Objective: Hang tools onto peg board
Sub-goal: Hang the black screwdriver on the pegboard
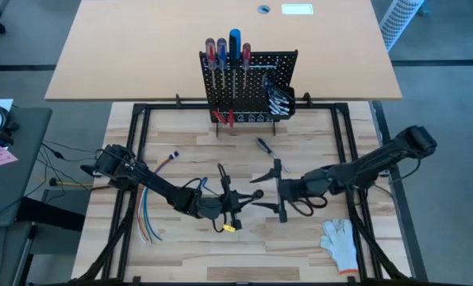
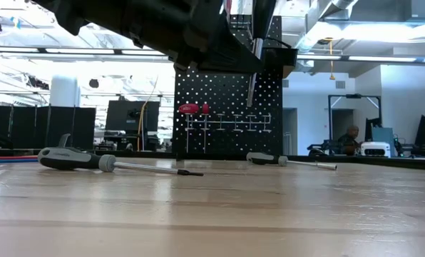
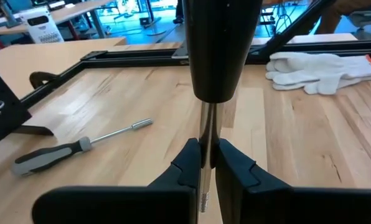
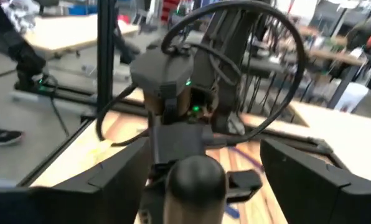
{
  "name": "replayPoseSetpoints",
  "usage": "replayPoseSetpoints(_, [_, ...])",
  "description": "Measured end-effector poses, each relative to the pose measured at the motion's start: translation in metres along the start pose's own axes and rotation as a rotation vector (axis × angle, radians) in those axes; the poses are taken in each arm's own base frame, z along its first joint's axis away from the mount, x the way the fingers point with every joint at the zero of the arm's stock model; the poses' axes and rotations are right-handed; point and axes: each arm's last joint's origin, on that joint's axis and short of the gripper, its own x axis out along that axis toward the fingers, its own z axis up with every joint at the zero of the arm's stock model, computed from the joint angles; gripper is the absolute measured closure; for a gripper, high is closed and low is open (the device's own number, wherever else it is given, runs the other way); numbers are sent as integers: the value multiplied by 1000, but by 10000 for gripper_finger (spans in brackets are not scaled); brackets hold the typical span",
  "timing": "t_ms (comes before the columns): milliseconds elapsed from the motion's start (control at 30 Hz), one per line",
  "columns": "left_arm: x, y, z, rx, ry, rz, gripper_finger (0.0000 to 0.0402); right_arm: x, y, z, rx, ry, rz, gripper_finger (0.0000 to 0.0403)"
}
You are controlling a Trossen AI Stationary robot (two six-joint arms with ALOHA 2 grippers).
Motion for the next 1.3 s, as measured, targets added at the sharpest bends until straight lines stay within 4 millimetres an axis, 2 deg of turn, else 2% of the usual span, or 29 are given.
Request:
replayPoseSetpoints(167, [0, 0, 0, -15, 0, 12, 387, -9, 4, 10, -25, 104, -68, 123])
replayPoseSetpoints(367, [0, 1, 0, -19, 0, 27, 387, -14, 10, 11, -20, 113, -74, 160])
replayPoseSetpoints(667, [0, 1, 0, -23, 2, 35, 387, -12, 9, 11, -2, 114, -77, 293])
replayPoseSetpoints(733, [0, 2, -1, -21, 5, 42, 385, -11, 8, 9, 0, 117, -80, 307])
replayPoseSetpoints(833, [1, 3, -3, -27, 24, 47, 356, -10, 7, 8, 3, 124, -84, 307])
replayPoseSetpoints(933, [1, 6, -8, -12, 79, 57, 306, -10, 6, 8, 17, 125, -109, 307])
replayPoseSetpoints(1100, [-6, 18, -25, -4, 302, 116, 223, -9, 0, 11, 18, 104, -269, 307])
replayPoseSetpoints(1200, [-14, 22, -41, -30, 404, 180, 193, 3, -8, 4, -19, 110, -358, 307])
replayPoseSetpoints(1300, [-22, 20, -56, -78, 400, 215, 184, 25, -19, -10, -77, 107, -428, 307])
